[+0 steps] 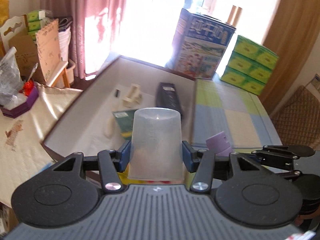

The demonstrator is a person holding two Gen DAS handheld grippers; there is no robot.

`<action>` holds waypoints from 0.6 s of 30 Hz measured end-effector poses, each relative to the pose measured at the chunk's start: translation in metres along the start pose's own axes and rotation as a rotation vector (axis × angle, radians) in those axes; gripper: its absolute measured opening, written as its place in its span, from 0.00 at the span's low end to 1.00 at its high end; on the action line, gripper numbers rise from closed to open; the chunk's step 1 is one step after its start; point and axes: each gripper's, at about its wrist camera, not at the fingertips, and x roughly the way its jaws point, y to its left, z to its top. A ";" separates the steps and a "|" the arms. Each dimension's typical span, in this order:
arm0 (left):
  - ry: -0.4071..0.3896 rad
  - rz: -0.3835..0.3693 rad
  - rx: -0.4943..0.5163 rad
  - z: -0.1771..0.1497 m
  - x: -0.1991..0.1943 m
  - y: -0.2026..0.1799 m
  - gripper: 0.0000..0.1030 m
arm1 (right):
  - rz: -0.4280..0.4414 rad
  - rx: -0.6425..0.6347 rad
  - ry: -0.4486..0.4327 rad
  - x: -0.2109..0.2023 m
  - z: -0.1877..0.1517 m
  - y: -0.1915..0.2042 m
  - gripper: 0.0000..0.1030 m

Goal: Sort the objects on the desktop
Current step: 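Lift and carry the cup and lavender tube over the open box with both tools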

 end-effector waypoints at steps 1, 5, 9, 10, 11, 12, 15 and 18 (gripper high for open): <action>-0.001 0.006 0.002 0.004 0.002 0.007 0.46 | 0.003 0.003 -0.003 0.007 0.006 0.002 0.30; 0.002 0.026 0.032 0.023 0.016 0.029 0.46 | 0.003 0.028 -0.009 0.038 0.029 0.008 0.30; 0.024 0.022 0.053 0.040 0.040 0.049 0.46 | -0.033 0.054 0.000 0.072 0.050 0.005 0.30; 0.024 0.017 0.062 0.044 0.047 0.053 0.46 | -0.046 0.064 0.004 0.080 0.054 0.003 0.30; 0.029 0.013 0.066 0.047 0.053 0.056 0.46 | -0.061 0.075 0.010 0.087 0.058 0.001 0.30; 0.040 0.006 0.072 0.051 0.061 0.060 0.46 | -0.080 0.084 0.017 0.096 0.063 -0.002 0.30; 0.069 -0.008 0.084 0.061 0.087 0.068 0.46 | -0.123 0.105 0.055 0.122 0.074 -0.014 0.30; 0.101 -0.006 0.120 0.069 0.113 0.074 0.46 | -0.169 0.100 0.094 0.149 0.083 -0.027 0.30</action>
